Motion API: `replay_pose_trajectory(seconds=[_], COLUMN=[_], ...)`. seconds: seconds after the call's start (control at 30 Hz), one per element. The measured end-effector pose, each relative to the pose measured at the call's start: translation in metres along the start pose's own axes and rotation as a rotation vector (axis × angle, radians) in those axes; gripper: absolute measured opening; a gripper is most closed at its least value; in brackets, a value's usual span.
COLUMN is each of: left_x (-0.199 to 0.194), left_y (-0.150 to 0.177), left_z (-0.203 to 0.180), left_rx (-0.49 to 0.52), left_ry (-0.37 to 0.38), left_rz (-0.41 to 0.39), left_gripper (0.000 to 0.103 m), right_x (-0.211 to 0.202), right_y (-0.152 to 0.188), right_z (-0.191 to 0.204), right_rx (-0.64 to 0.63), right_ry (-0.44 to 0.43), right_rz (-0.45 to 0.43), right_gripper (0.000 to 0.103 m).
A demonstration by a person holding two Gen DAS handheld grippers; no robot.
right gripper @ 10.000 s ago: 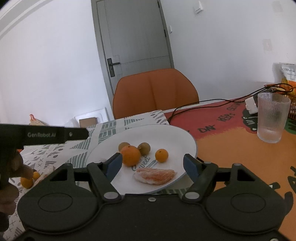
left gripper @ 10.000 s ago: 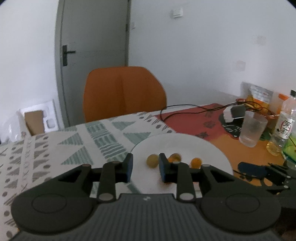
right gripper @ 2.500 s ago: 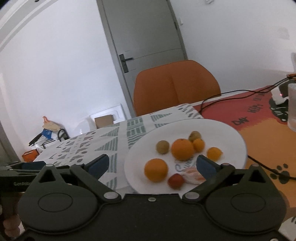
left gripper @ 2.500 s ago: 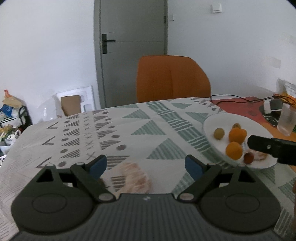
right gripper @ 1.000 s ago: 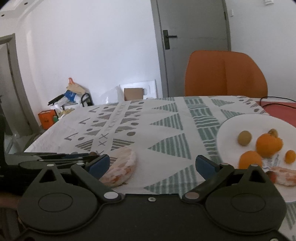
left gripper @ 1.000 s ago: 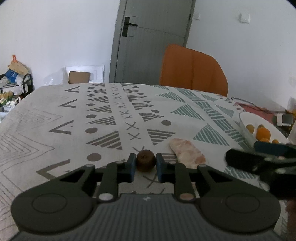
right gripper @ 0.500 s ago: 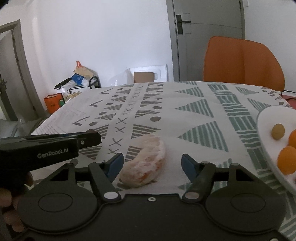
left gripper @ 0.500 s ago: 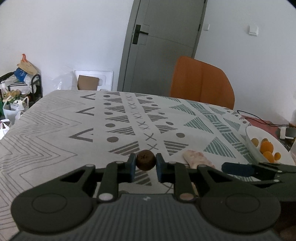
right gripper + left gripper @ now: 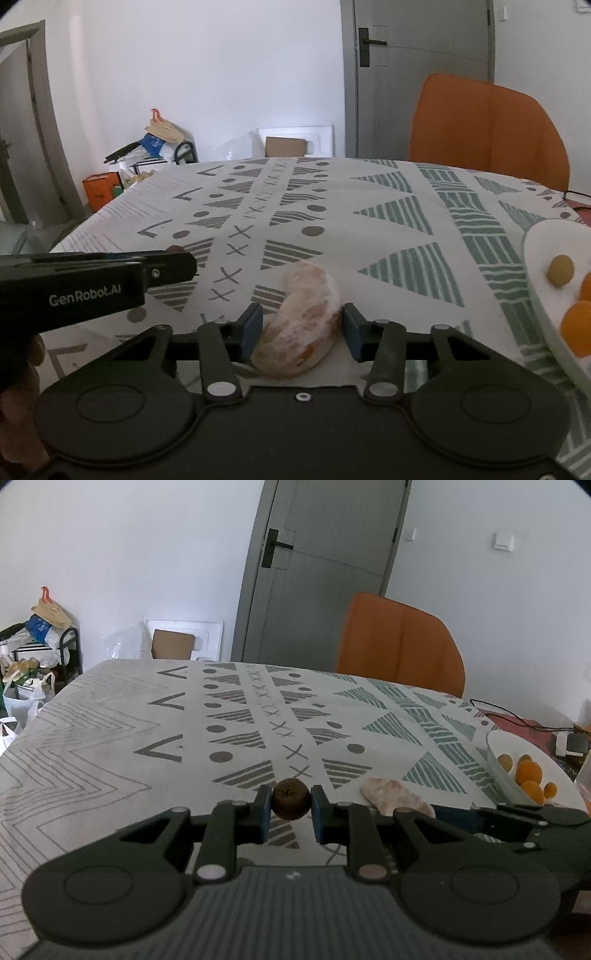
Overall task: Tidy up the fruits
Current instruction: 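Grasp the last peeled citrus piece with the right gripper while the left gripper holds the kiwi, then carry the kiwi and peeled citrus in both grippers to the white bowl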
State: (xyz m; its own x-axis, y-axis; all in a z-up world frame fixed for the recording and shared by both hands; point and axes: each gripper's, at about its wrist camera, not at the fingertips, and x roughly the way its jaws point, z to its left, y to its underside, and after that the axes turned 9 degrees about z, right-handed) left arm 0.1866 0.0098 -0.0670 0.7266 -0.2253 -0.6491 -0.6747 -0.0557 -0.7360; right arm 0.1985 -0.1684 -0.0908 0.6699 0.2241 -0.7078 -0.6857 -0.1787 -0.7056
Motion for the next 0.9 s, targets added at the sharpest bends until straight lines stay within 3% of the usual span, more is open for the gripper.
replay_pose_trajectory(seconds=[0.43,0.73,0.8,0.83,0.9], left_x=[-0.006,0.002,0.001,0.001,-0.001], left_y=[-0.001,0.002,0.001,0.001,-0.001], left_z=[-0.001,-0.014,-0.016,-0.017,-0.02], left_rx=[-0.002,0.056,0.061,0.062,0.066], left_ry=[0.028,-0.001,-0.007,-0.009,-0.011], left_rz=[-0.016,-0.009,-0.011,-0.012,-0.02], left_gripper=[0.021,0.021,0.021,0.021,0.021], right_x=[0.007,-0.011,-0.02,-0.024,-0.03], right_y=[-0.003,0.003,0.004,0.003,0.003], right_z=[0.006,-0.007,-0.014,-0.018,-0.026], right_rx=[-0.035,0.01,0.02,0.027,0.048], right_ry=[0.072,0.036,0.038,0.035,0.025], right_rz=[-0.005,-0.023,-0.042,-0.05,-0.056], right_gripper=[0.041,0.037,0.032,0.019,0.017])
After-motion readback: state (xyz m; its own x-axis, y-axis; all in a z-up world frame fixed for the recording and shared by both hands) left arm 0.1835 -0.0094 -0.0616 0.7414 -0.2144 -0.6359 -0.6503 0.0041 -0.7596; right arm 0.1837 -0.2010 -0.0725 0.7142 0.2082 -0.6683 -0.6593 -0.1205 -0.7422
